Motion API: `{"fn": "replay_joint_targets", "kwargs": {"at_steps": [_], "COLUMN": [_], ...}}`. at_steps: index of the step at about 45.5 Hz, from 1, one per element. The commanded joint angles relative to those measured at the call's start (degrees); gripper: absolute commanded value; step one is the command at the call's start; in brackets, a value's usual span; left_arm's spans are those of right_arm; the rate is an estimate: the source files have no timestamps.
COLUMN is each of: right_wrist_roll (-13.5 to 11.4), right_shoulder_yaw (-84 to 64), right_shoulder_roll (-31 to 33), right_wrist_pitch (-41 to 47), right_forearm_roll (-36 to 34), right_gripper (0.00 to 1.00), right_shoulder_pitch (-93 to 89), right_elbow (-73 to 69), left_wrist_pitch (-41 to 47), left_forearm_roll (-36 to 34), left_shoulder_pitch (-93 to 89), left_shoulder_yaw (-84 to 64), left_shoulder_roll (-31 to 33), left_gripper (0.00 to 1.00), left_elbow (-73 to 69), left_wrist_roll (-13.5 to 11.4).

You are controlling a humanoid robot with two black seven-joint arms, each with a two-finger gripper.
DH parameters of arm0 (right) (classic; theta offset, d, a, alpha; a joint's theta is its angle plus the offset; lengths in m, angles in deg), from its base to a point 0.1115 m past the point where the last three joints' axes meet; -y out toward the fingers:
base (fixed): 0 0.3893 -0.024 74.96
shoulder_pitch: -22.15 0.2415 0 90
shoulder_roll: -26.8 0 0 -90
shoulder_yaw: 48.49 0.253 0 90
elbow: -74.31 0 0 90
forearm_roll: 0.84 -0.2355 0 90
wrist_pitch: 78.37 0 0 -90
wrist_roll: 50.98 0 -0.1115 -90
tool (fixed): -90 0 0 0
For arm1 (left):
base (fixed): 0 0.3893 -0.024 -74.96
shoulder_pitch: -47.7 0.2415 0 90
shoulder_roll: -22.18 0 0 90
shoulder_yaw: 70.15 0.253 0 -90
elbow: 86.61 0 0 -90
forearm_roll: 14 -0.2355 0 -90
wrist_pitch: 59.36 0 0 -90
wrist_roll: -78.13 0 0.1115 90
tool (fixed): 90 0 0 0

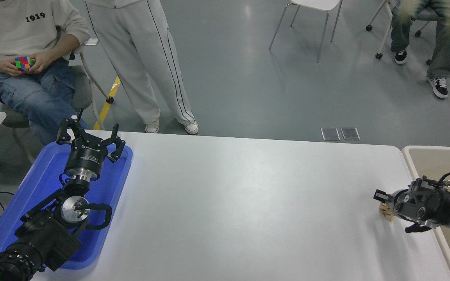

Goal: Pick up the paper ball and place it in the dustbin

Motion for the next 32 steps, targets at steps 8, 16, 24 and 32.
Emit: {"fn": "replay_joint_targets", "kwargs": {"at_steps": [8, 16, 24, 32], "right_wrist_roll": [0.1, 0.3, 0.6, 0.6], "right_shoulder_yaw": [-0.4, -5.9, -14.3, -20.7], "right_shoulder_roll": [6.2, 12.2, 15.2, 15.5], "right_wrist_pitch": [0.5, 4.5, 11.3, 25.0], "right_forearm_roll": [-2.7, 0.0, 2.0, 1.8], "right_gripper": [0.00, 0.00, 0.00, 0.00], "right_shoulder_pitch": [8.2, 18.6, 31.4, 42.6], "right_elbow": [-11.6, -23.3, -32.5, -35.8], "left_wrist_pitch": [-0.1, 0.0, -0.1, -0.1], "left_forearm_roll": [0.0, 0.0, 0.0, 0.0], "left_shoulder_pitch": [0.0, 0.0, 0.0, 0.0], "left_shoulder_yaw": [0.0, 0.0, 0.0, 0.1], "left_shoulder_roll": [0.1, 0.0, 0.0, 0.1], "left_gripper": [1.00, 1.00, 1.00, 1.00], "left_elbow": [0.0, 0.0, 0.0, 0.0], "left_wrist_roll": [0.1, 0.1, 0.1, 0.1]}}
